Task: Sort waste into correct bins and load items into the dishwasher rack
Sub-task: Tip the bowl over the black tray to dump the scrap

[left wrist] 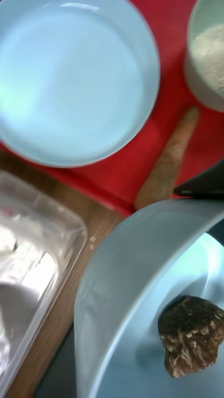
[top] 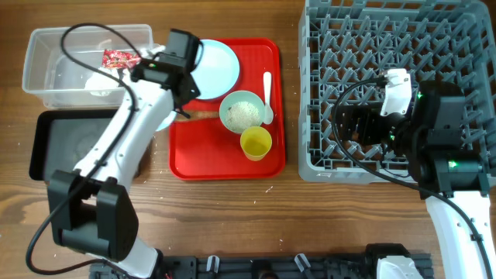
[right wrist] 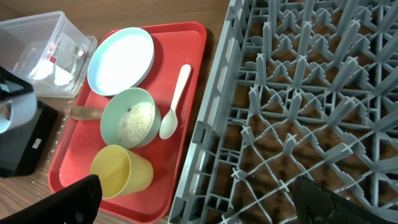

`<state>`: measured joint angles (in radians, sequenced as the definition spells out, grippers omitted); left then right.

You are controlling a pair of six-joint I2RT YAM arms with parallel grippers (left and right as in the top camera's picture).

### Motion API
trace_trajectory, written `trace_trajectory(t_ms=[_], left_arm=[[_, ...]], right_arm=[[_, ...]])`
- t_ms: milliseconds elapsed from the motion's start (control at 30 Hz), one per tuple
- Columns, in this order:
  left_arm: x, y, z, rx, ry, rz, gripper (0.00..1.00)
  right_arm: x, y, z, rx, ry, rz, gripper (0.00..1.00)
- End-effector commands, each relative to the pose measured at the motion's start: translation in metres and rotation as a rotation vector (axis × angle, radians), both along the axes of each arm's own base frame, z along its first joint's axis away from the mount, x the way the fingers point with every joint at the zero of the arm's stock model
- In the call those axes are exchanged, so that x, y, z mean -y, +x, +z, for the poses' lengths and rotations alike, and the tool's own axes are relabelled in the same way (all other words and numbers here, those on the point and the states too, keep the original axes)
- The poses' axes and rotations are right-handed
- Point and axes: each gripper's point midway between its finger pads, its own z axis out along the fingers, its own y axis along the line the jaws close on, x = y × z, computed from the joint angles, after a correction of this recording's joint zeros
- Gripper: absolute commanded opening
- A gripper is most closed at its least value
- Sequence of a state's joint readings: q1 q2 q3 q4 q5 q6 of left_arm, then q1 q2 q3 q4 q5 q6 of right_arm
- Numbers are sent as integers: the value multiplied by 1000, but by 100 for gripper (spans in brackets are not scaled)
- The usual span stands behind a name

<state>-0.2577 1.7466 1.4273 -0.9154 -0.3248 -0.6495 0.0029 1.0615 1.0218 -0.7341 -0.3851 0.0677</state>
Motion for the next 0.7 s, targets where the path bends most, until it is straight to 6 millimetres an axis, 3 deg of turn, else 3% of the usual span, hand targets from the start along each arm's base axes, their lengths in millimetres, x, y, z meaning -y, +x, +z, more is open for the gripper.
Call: trace_trajectory(t_ms=[0, 133, 233, 467, 667], left_arm=[[-13, 5, 16, 31, -55, -2, 4], [-4, 1, 19, -6, -204, -160, 4], [-15, -7, 17, -46, -307, -191, 4], [-63, -24, 25, -9, -590, -246, 4], [-122, -28, 40, 266, -909, -222, 4]], right_arm=[[-2, 2, 8, 16, 18, 2, 100], [-2, 3, 9, 20, 17, 2, 100], [-2, 3, 9, 20, 18, 2, 100], [-2, 3, 9, 18, 21, 1, 100], [-2, 3, 9, 19, 21, 1, 100]])
